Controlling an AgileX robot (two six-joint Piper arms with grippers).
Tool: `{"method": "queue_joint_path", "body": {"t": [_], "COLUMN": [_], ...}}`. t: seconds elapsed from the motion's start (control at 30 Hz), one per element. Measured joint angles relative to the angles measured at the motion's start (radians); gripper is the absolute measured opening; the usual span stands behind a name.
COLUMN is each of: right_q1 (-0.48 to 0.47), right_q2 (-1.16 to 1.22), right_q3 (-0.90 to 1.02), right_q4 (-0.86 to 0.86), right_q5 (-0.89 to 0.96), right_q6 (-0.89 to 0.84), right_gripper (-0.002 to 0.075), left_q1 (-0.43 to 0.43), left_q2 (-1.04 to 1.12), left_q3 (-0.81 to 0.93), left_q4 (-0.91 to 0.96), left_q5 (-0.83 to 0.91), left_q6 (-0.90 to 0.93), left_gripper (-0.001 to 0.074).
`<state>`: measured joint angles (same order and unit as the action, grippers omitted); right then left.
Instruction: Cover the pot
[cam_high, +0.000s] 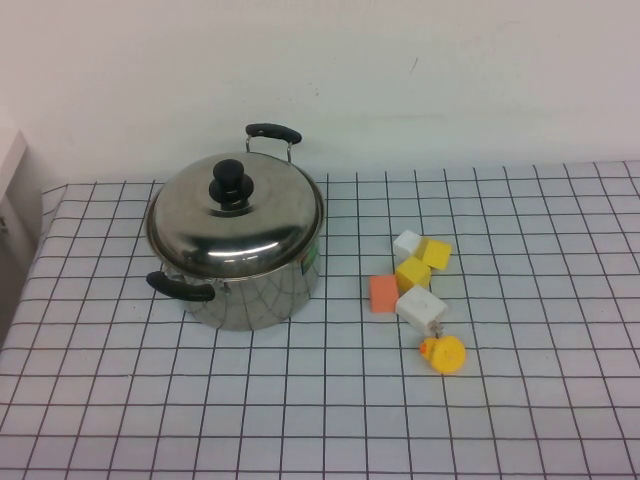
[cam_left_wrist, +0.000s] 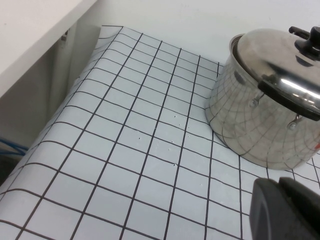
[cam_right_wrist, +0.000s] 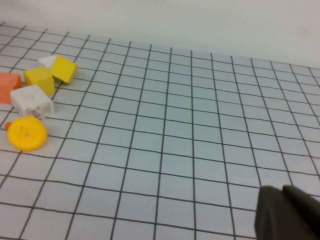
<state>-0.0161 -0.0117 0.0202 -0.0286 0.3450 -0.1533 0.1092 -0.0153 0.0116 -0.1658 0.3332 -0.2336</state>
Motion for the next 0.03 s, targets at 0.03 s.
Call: {"method": "queue_joint_path", "body": {"t": [0.03], "right_q1": [-0.01], "right_q2": [0.0], "right_q3": [-0.002], "right_q4": [0.0], "right_q5": [0.0], "right_q6": [0.0], "right_gripper": [-0.0002], "left_q1": [0.0], "left_q2": [0.0], "left_q3": [0.0], "left_q4": [0.0], "left_q5": [0.0], "left_q6": [0.0], "left_gripper": [-0.0003]}}
